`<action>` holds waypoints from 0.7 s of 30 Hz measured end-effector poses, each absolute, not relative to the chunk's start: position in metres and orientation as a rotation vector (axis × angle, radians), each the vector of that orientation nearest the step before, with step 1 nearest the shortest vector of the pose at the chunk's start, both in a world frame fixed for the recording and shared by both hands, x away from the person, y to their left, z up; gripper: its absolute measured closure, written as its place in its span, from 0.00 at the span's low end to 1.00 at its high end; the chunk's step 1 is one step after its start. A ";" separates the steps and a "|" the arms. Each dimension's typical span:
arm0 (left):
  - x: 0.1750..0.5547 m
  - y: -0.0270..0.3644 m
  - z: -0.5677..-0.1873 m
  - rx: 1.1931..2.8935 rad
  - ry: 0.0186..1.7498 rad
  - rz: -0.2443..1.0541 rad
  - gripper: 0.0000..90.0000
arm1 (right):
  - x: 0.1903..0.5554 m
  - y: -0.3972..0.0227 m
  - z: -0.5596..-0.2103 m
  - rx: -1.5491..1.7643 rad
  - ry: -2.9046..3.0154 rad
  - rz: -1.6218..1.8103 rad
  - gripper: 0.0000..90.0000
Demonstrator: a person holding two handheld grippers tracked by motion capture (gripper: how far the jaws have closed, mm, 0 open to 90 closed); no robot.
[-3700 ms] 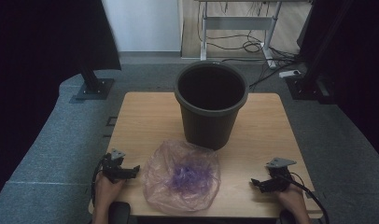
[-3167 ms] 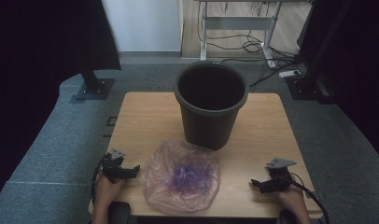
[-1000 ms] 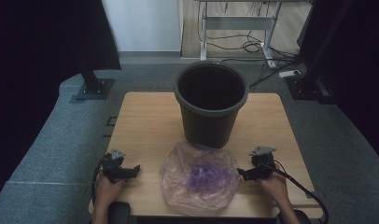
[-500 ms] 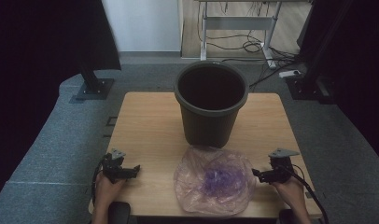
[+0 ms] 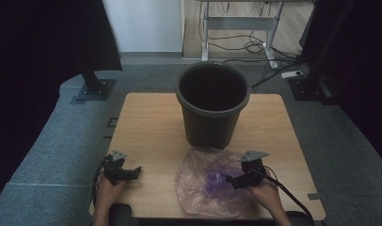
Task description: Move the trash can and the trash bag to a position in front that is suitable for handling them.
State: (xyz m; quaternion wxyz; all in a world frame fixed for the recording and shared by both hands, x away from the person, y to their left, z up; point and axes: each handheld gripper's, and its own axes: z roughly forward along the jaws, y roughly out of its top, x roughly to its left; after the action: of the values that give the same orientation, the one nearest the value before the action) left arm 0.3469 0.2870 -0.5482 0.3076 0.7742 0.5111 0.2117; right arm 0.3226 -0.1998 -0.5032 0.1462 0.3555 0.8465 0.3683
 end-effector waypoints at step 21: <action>0.347 0.287 -0.548 2.046 1.355 0.561 0.00 | 0.347 -0.221 -0.531 1.107 2.431 0.812 0.00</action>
State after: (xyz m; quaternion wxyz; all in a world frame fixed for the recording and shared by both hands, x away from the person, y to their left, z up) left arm 0.3469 0.2867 -0.5482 0.3072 0.7735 0.5121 0.2122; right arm 0.3468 -0.2215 -0.5310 0.1739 0.3904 0.8575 0.2866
